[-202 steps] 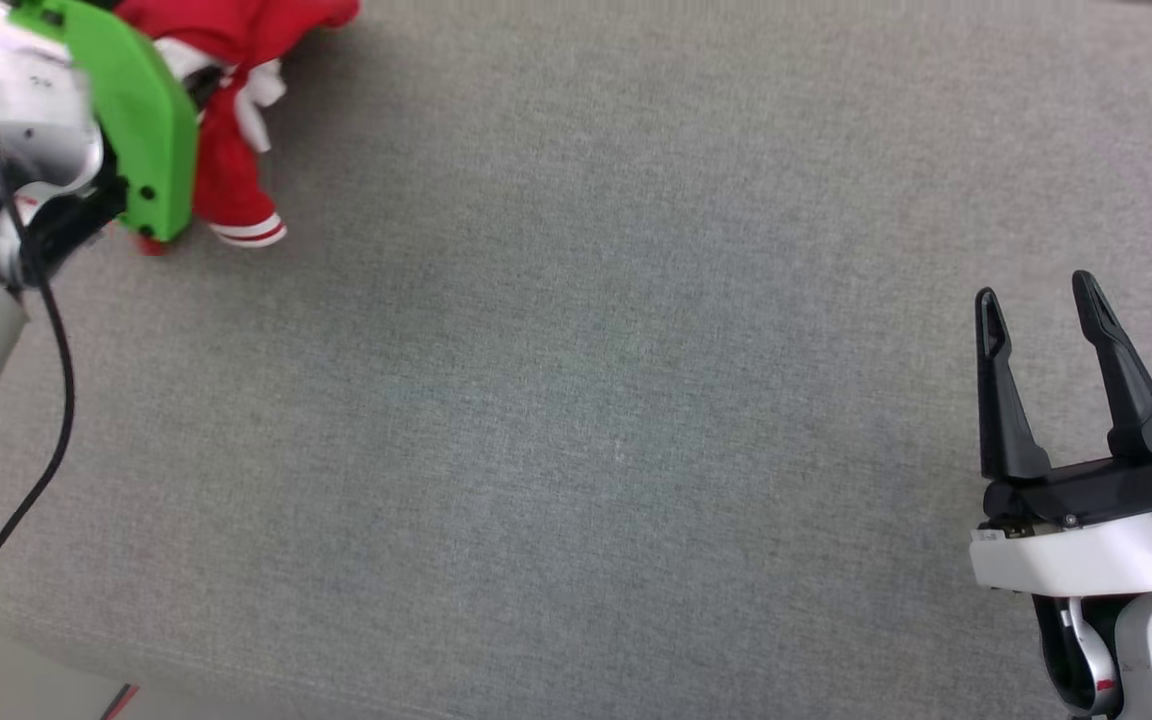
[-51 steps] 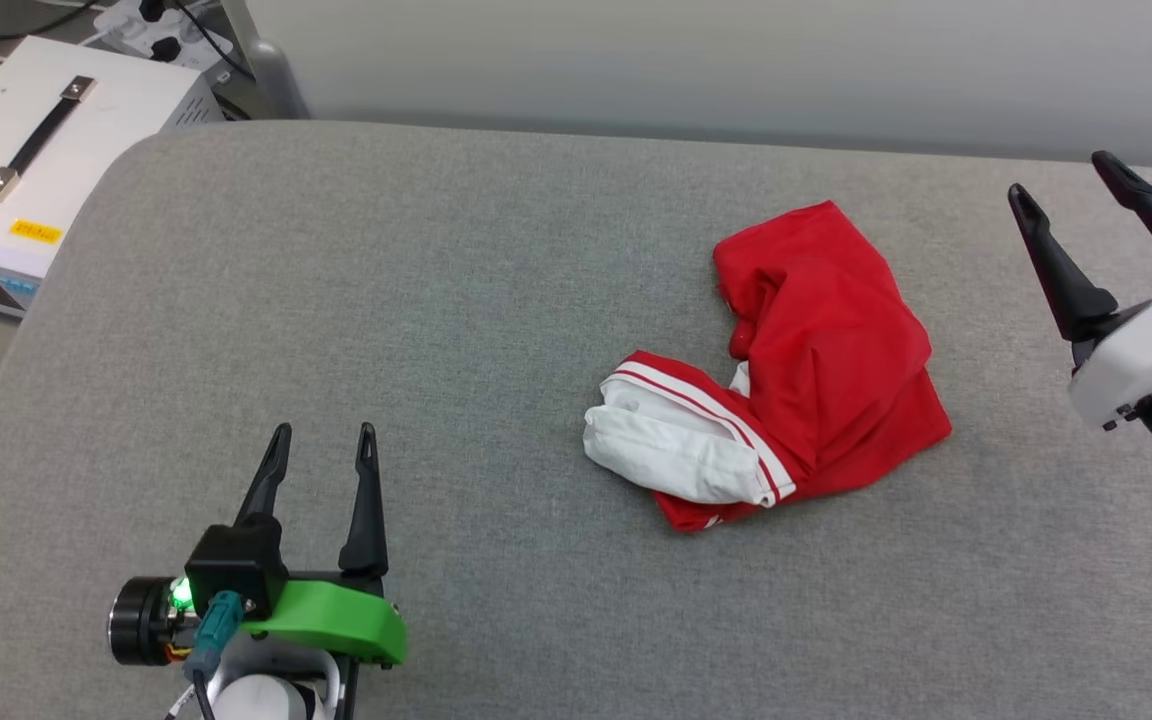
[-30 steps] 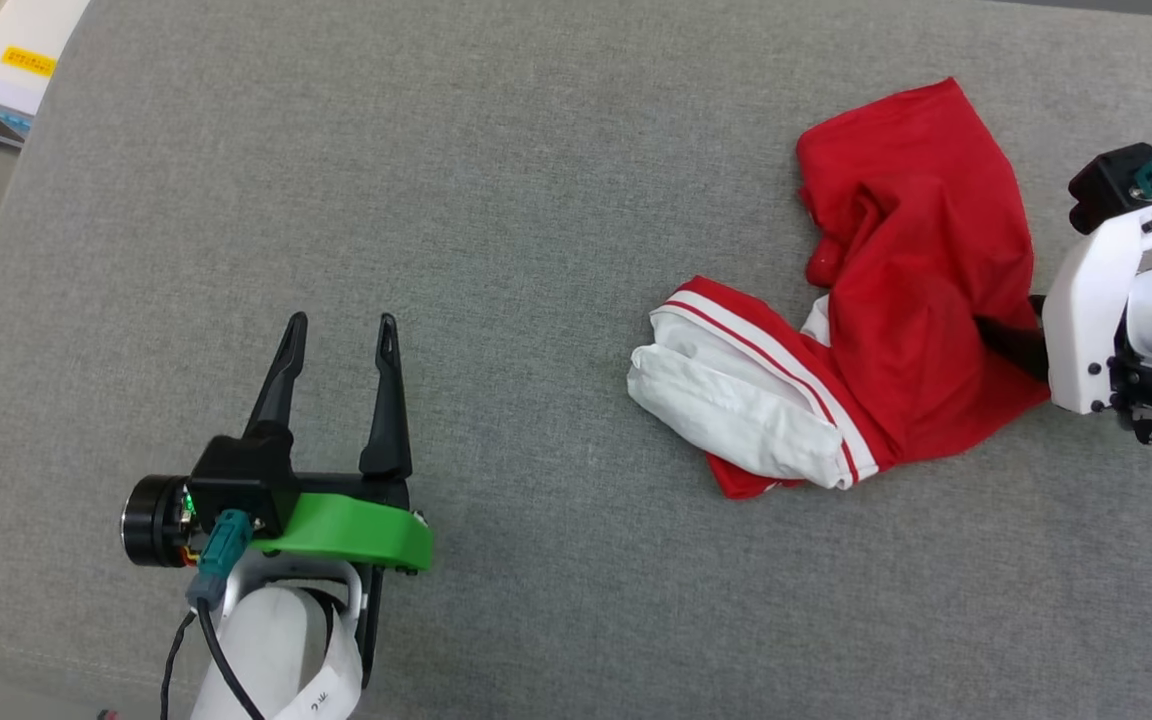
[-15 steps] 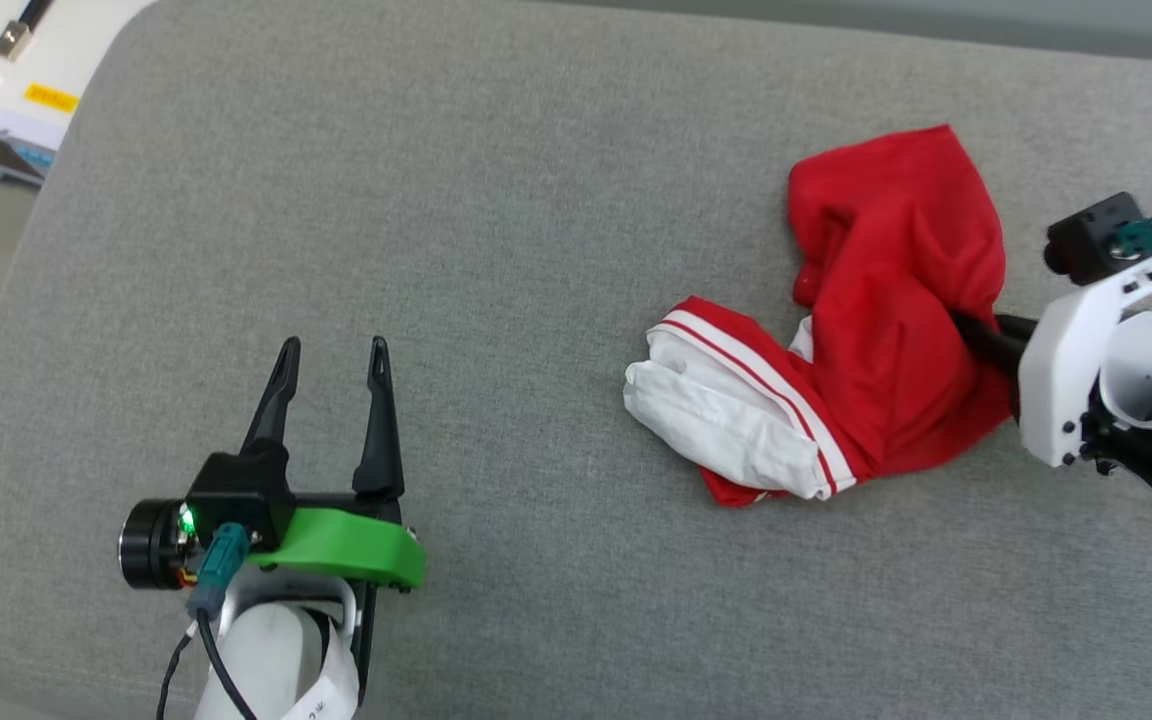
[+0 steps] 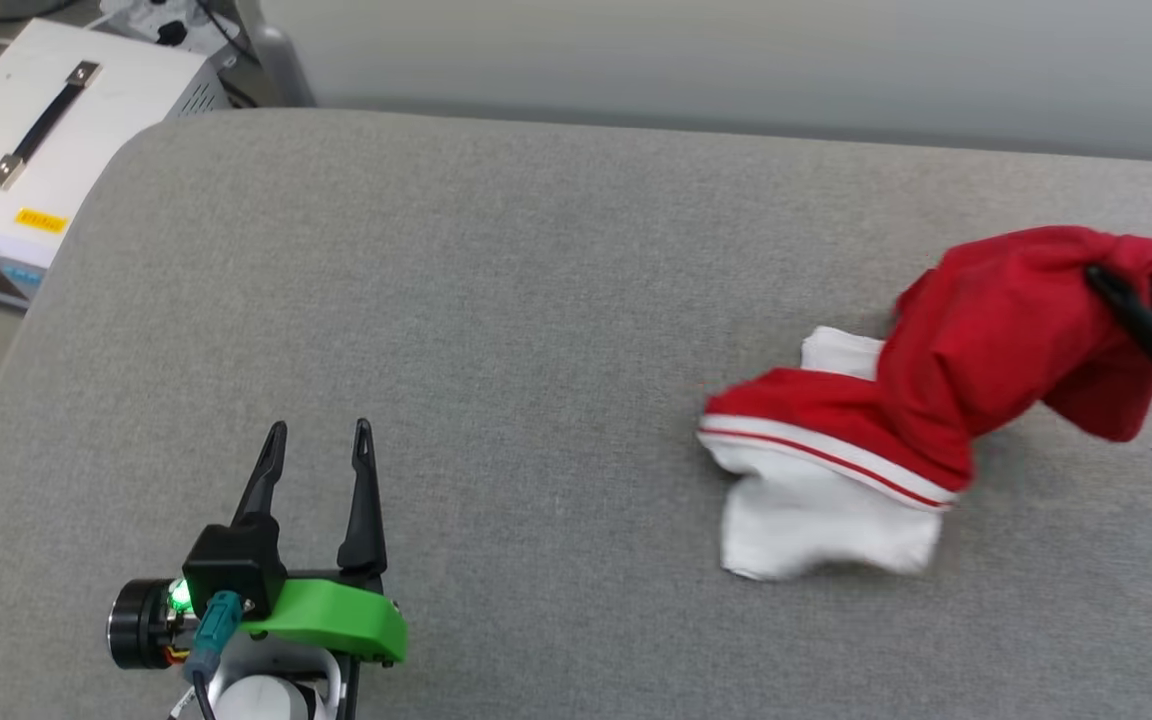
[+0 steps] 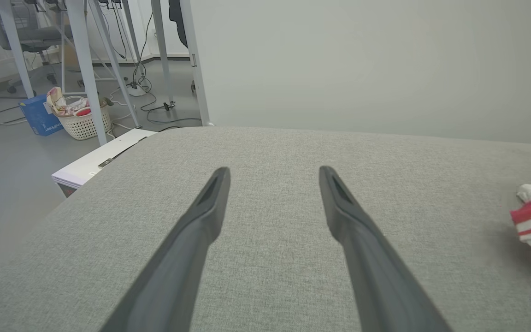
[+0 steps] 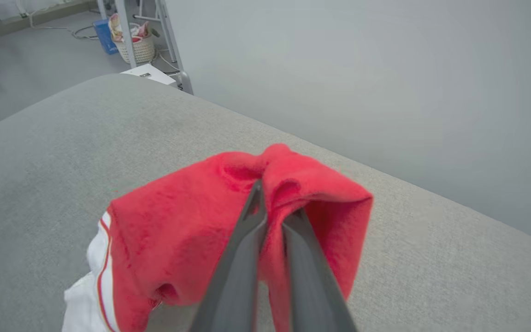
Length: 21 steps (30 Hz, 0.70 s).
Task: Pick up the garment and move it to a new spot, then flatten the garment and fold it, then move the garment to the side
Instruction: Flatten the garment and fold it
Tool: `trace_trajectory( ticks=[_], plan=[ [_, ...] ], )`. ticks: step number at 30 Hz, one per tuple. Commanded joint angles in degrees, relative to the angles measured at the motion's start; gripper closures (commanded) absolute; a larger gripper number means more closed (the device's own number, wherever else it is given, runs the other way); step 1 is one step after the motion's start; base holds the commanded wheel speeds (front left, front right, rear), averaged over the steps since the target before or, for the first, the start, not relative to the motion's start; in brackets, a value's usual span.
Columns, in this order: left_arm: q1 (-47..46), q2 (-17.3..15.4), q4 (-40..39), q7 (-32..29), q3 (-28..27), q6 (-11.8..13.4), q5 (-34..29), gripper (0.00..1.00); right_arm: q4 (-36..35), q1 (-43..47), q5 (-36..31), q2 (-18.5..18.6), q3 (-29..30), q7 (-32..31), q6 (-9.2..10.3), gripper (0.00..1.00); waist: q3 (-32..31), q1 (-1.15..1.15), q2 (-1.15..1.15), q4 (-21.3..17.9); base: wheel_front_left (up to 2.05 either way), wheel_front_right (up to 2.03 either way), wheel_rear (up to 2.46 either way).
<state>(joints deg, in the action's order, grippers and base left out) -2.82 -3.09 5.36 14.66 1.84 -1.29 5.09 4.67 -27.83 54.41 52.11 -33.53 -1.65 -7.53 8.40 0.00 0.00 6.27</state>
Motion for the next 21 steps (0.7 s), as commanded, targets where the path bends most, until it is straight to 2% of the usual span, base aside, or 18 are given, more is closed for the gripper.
trace_trajectory(
  ticks=[1,7,11,13,17,21],
  plan=[
    [0.9,0.2,-0.1,0.3,-0.2,-0.2,-0.5,0.0,-1.0,2.0,-0.5,0.4,2.3,0.3,0.04,1.0,-1.6,0.0,0.0,-1.4,0.0,0.0,0.0],
    [1.5,0.2,-0.5,0.3,0.2,-0.3,-0.5,0.0,-4.7,10.0,-3.4,1.3,16.0,-2.4,0.04,1.0,-1.9,0.0,0.0,-1.3,0.0,0.0,0.0],
    [1.0,0.2,-0.9,0.3,0.9,0.0,0.0,0.0,-7.8,12.3,-5.5,0.1,22.7,-5.5,0.04,1.0,-0.6,0.0,0.0,-0.5,0.0,0.0,0.0],
    [0.5,0.2,-1.0,0.3,1.2,0.2,0.4,0.0,-9.4,11.8,-7.1,-0.7,24.4,-7.3,0.04,1.0,0.3,0.0,0.0,0.0,0.0,0.0,0.0],
    [-0.9,0.2,-1.1,0.3,2.0,0.5,1.0,0.0,-11.3,7.6,-9.5,-2.6,23.5,-11.3,0.04,1.0,2.8,0.0,0.0,1.0,0.0,0.0,0.0],
    [-3.1,0.2,-1.2,0.3,3.3,0.8,1.8,0.0,-10.5,-0.8,-11.9,-4.4,17.0,-15.0,0.04,1.0,5.8,0.0,0.0,2.5,0.0,0.0,0.0]
  ],
)
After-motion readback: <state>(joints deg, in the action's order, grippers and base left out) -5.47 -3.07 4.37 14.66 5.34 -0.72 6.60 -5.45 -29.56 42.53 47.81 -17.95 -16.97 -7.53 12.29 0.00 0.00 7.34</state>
